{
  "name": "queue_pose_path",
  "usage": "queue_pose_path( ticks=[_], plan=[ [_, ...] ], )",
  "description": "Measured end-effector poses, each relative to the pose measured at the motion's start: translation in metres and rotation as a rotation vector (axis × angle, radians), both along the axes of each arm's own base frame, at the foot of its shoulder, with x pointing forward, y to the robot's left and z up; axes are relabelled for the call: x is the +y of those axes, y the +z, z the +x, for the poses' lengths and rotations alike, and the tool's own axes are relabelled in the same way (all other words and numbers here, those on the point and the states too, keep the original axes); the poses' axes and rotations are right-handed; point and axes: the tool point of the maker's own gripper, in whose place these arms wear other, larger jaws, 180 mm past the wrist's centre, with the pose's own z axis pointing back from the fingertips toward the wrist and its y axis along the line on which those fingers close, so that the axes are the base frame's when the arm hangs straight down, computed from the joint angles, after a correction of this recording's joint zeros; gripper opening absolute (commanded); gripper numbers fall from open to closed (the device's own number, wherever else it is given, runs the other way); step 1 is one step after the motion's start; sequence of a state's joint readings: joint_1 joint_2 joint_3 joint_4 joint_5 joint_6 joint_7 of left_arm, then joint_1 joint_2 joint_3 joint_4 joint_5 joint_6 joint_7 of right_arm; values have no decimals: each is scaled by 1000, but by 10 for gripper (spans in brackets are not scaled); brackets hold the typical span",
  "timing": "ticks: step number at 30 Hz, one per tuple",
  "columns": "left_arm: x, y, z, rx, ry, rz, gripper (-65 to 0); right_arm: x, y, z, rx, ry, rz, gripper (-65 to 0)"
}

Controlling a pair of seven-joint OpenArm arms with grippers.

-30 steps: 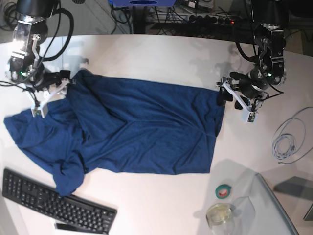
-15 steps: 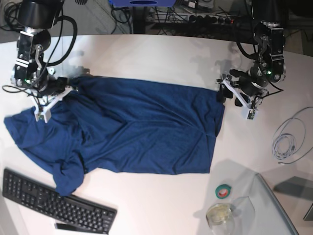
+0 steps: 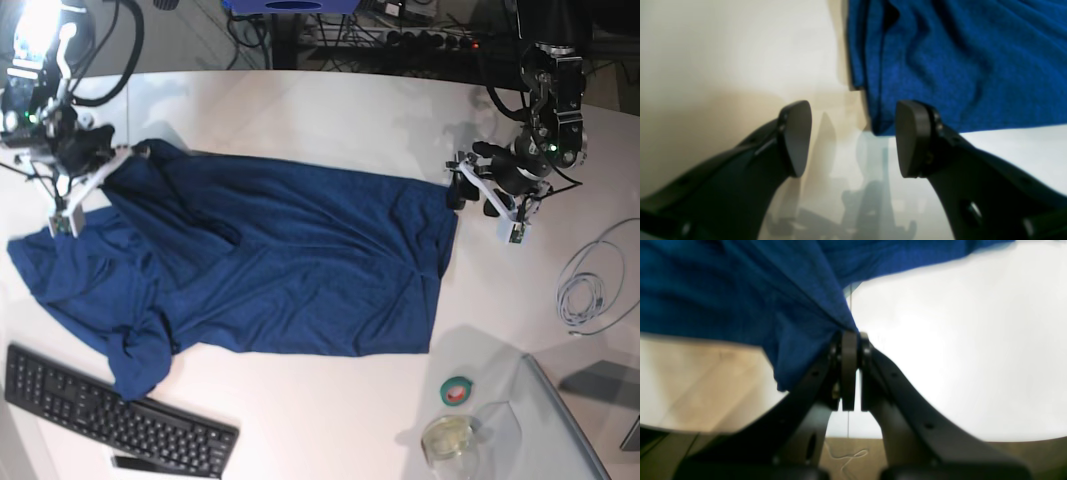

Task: Layout the t-shirt on the table in an organized manner, then fold the t-shirt properly

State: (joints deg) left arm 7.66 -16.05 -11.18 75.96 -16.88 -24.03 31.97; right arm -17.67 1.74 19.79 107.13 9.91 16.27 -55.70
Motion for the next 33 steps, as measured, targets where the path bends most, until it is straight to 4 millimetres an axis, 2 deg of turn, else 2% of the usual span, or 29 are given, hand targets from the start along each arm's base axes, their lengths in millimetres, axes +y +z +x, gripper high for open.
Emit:
queue_pose_path(
  ticks=[2, 5, 11, 15, 18, 19, 21, 23, 25, 29, 31, 33],
  plan=[
    [-1, 0, 1, -2, 0, -3, -268, -3, 9, -7, -4, 4, -25, -648],
    [-3, 1, 2, -5, 0, -6, -268, -15, 25, -5, -54, -25, -49, -648],
    [-1, 1, 3, -5, 0, -3, -268, -46, 25, -23, -29, -111, -91, -648],
    [-1, 2, 3, -8, -1, -3, -268, -62, 36, -20, -63, -163, -109, -648],
    [3, 5, 5, -17, 18, -4, -268, -75, 51, -5, -131, -201, -125, -648],
    [10, 8, 5, -31, 43, -17, -268, -78, 55, -1, -147, -214, -125, -648],
    [38, 16, 6, -56, 129, -4, -270, -91, 63, 3, -178, -262, -131, -648],
    [72, 25, 4, -76, 219, 33, -270, -114, 74, -1, -210, -352, -150, -648],
    [99, 35, 1, -100, 288, 48, -270, -139, 83, -10, -238, -457, -166, -648],
    [131, 43, -10, -127, 403, 49, -270, -174, 93, -36, -254, -595, -207, -648],
    [145, 46, -17, -133, 447, 57, -270, -183, 94, -49, -245, -639, -217, -648],
    [150, 45, -23, -126, 457, 67, -270, -189, 95, -56, -246, -670, -223, -648]
  ],
)
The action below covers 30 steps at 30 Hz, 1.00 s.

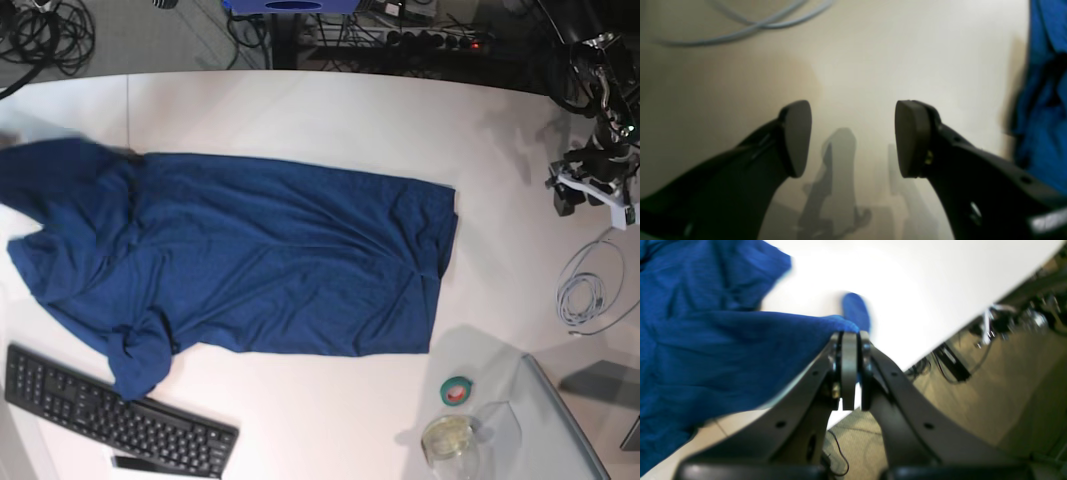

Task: Layout the t-shirt on the table in an organized manner, then fold the t-shirt properly

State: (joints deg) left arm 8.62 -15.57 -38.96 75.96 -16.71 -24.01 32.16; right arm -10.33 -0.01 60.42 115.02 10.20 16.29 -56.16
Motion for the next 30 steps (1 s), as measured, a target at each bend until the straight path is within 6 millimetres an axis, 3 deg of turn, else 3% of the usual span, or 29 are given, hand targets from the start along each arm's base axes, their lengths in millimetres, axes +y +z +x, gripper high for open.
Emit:
queue_pose_path(
  ticks=[5, 11, 15, 17, 19, 22, 23, 25, 28, 30],
  plan=[
    [-8, -5, -1, 7, -3, -18, -270, -5, 11, 9, -59, 14, -57, -648],
    [-17, -11, -1, 6, 0, -43, -272, 52, 3, 67, -84, 241, -12, -650],
    [-17, -18, -4, 18, 11, -58, -272, 104, 2, 106, -145, 384, 67, -650],
    [-16, -30, -12, 52, 24, -79, -309, 138, 10, 131, -198, 486, 102, -650],
    [-13, -40, -21, 79, 43, -92, -413, 179, 19, 157, -237, 610, 128, -650],
    [-14, -46, -27, 97, 50, -104, -624, 242, 24, 192, -264, 791, 179, -650],
    [-14, -46, -26, 96, 49, -104, -650, 258, 21, 202, -254, 836, 190, -650],
    [-13, -45, -26, 89, 52, -102, -650, 290, 6, 221, -218, 919, 243, -650],
    [-15, -47, -26, 94, 50, -106, -650, 320, -31, 242, -102, 986, 313, -636],
    [-15, -47, -27, 95, 50, -105, -650, 336, -50, 244, -26, 1027, 323, -560]
  ],
)
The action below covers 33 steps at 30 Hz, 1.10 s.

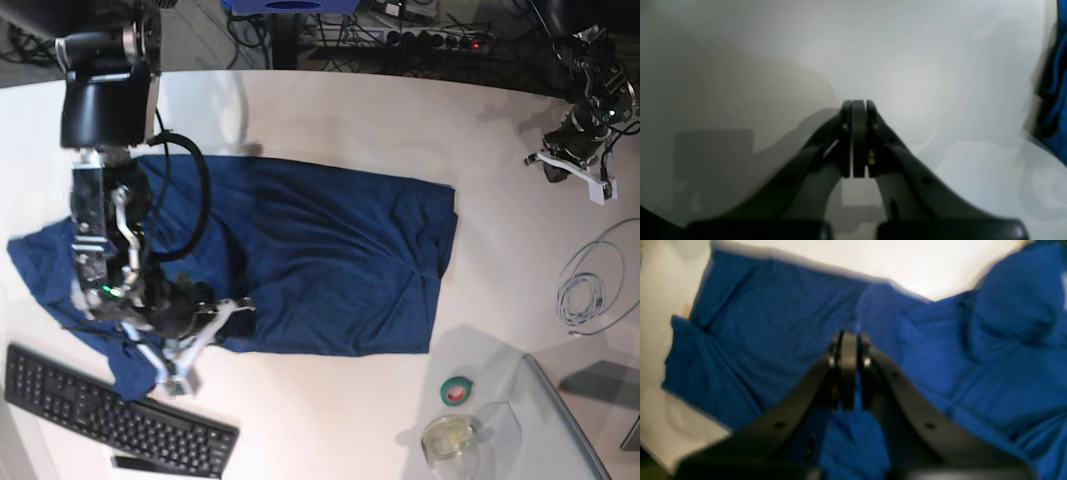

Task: Layout the t-shirt on the table in an organized manner, then fold the t-shirt properly

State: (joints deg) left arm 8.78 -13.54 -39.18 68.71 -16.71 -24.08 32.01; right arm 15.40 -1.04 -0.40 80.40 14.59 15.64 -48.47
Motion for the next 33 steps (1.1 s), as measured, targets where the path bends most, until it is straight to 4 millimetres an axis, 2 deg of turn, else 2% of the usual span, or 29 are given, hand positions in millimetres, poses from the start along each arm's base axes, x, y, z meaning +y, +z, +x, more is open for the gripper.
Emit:
queue_pose_path(
  ticks=[1, 3, 5, 6, 8, 11, 12, 13, 15, 19, 21, 24, 29, 33],
  plan=[
    [0, 0, 0, 0, 1, 1, -650, 6, -2, -3, 18, 24, -12, -510],
    [1, -1, -4, 3, 0, -1, -650, 10, 7, -4, 4, 45, -10, -392],
    [0, -4, -9, 18, -4, 0, -650, -11, 23, -2, -48, 1, -6, -285],
    [1, -5, -12, 26, -2, 2, -650, -31, 28, -2, -73, -41, -7, -246],
    [1, -6, -15, 32, -2, 2, -650, -88, 18, -9, -45, -167, -63, -224],
    [-3, -7, -14, 27, -8, -5, -650, -175, -9, -24, 0, -463, 13, -270],
    [-4, -7, -14, 28, -10, -6, -650, -195, -22, -29, 26, -539, 26, -282],
    [-4, -8, -13, 27, -10, -6, -650, -207, -36, -31, 58, -587, 55, -287],
    [-4, -7, -13, 28, -9, -4, -650, -220, -57, -32, 110, -602, 76, -287],
    [-12, -10, -12, 23, -8, -22, -650, -250, -73, -22, 71, -679, 91, -287],
    [-12, -10, -12, 22, -11, -21, -650, -258, -81, -24, 64, -703, 90, -287],
    [-9, -9, -13, 24, -10, -16, -650, -260, -92, -30, 96, -711, 92, -287],
    [-8, -10, -17, 33, -9, -13, -650, -270, -99, -27, 96, -745, 108, -287],
    [-8, -10, -17, 34, -9, -13, -650, -263, -105, -30, 116, -740, 118, -287]
  ],
)
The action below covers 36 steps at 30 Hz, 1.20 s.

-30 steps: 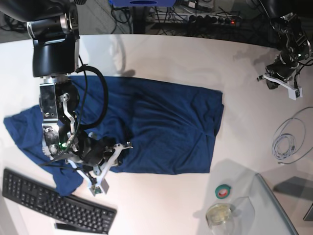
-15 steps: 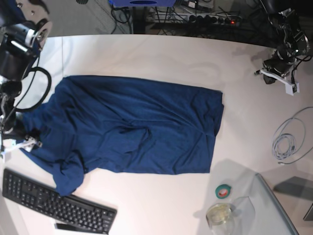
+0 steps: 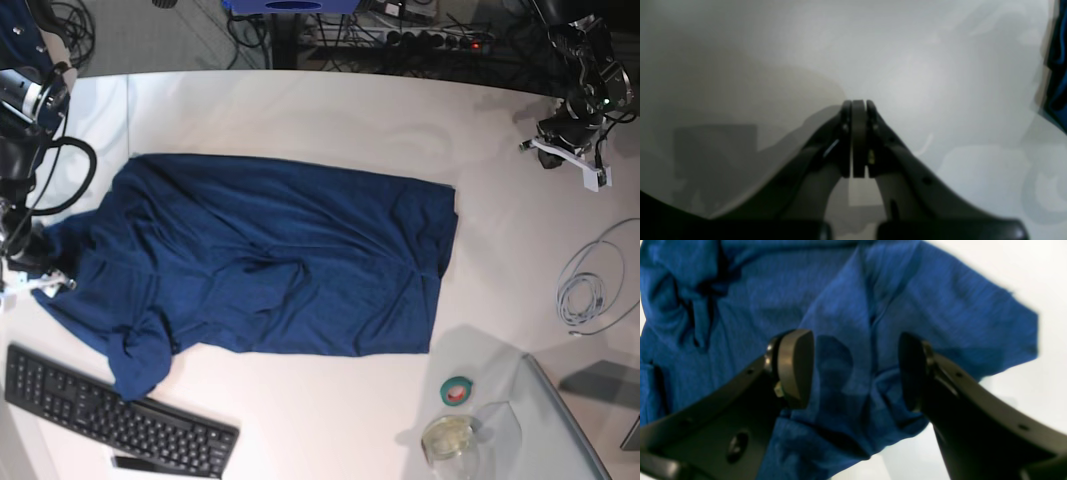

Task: Layout the t-shirt on the table in an organized manner, then fold the t-shirt properly
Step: 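Grasp the shirt corner near the keyboard with the right gripper and pull outward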

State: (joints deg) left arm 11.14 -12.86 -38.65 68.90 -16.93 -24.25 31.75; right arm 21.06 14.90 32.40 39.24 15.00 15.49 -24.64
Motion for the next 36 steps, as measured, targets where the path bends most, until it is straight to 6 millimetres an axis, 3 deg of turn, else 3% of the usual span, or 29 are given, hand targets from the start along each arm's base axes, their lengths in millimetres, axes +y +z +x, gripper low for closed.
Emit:
queue_pose_path(
  ticks=[4, 5, 6, 8, 9, 16, 21, 24, 27, 31, 36],
  plan=[
    [0, 0, 0, 1, 0, 0, -650, 3, 0, 2, -5, 3, 3, -296],
    [0, 0, 0, 0, 0, 0, -650, 3, 0, 2, -10, 1, 0, -326],
    [0, 0, 0, 0, 0, 0, -650, 2, 0, 2, -10, 1, -1, -393],
    [0, 0, 0, 0, 0, 0, -650, 3, 0, 2, -8, 2, -1, -588],
    [0, 0, 0, 0, 0, 0, -650, 3, 0, 2, -6, 2, 0, -650],
    [0, 1, 3, -5, 0, 0, -650, 0, 0, -2, 15, 5, 4, -650],
    [1, 1, 2, -5, 1, 0, -650, -8, 35, -1, -74, 32, -99, -650],
    [0, 1, 2, -6, 1, -1, -650, -3, 51, -10, -80, 49, -112, -650],
    [1, 1, 3, -6, 1, 1, -650, -15, 58, -32, -63, -23, -90, -650],
    [1, 2, 4, -7, 0, 1, -650, -41, 58, -80, 9, -119, -90, -650],
    [1, 2, 4, -7, 0, 1, -650, -54, 56, -133, 56, -187, -72, -650]
  ],
)
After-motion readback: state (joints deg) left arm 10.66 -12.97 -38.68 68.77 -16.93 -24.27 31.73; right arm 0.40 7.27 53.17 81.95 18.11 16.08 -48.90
